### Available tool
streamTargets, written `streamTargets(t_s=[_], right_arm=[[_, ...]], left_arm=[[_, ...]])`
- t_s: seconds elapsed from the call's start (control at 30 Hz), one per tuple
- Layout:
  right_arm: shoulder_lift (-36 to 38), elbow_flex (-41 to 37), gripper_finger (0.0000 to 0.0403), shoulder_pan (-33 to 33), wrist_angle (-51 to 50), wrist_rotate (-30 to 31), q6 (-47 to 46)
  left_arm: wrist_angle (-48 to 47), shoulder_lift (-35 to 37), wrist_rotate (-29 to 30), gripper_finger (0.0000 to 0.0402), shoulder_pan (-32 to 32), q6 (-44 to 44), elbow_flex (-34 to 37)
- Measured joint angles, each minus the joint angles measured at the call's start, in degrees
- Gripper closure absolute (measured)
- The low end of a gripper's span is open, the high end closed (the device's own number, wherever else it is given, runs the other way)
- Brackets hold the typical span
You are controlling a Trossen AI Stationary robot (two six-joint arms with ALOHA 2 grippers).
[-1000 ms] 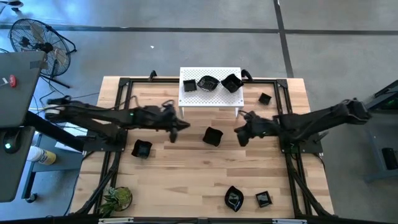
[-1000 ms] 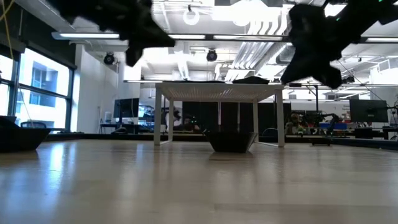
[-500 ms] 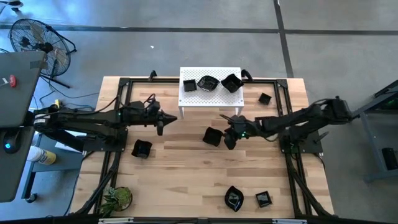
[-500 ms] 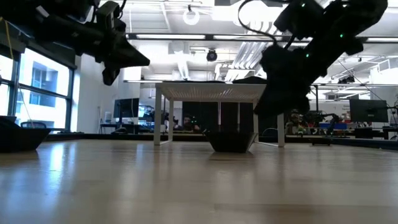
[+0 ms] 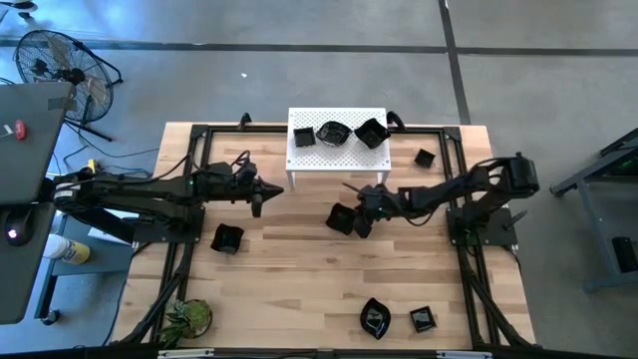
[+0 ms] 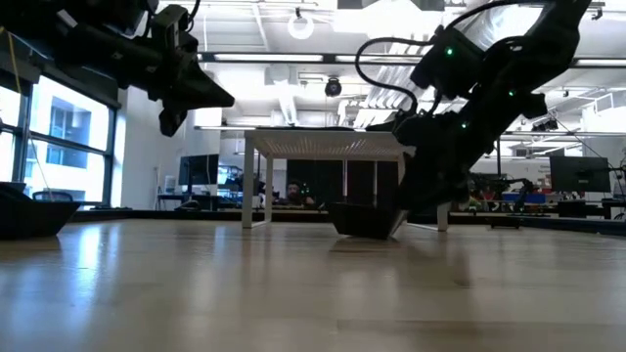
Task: Pick & Place Mini shaped plates
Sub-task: Stack the black distorted square plate on top of the black distorted square plates on the shelf
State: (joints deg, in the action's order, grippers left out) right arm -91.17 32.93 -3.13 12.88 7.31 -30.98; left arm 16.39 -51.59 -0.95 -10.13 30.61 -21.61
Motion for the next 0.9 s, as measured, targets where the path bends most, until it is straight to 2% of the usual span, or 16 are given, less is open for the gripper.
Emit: streamTargets(t_s=[0.13, 0.33, 0.53, 0.7, 0.8, 0.9], right_arm=[[-0.8, 0.0, 0.0326, -0.3, 1.3, -0.5, -0.5], [0.1, 0.0, 0.0394, -0.2, 1.7, -1.3, -1.1], [3.3, 0.0, 0.0392, -0.2, 1.5, -1.9, -2.3], [11.2, 0.0, 0.0399, -0.2, 1.5, -3.2, -4.7], [17.5, 2.4, 0.0395, -1.1, -3.4, -4.9, -7.3], [23.2, 8.4, 0.0398, -3.0, -12.7, -4.6, -8.6]], left_arm=[[0.0, 0.0, 0.0, 0.0401, 0.0, 0.4, 0.0], [0.0, 0.0, 0.1, 0.0401, 0.0, 0.7, 0.0], [0.0, 0.0, 0.8, 0.0401, 0.0, 0.7, 0.0], [0.0, 0.0, 2.0, 0.0401, 0.0, 0.7, 0.0], [0.0, 0.0, 2.2, 0.0401, 0.0, 0.7, 0.0], [0.0, 0.0, 2.2, 0.0401, 0.0, 0.7, 0.0]])
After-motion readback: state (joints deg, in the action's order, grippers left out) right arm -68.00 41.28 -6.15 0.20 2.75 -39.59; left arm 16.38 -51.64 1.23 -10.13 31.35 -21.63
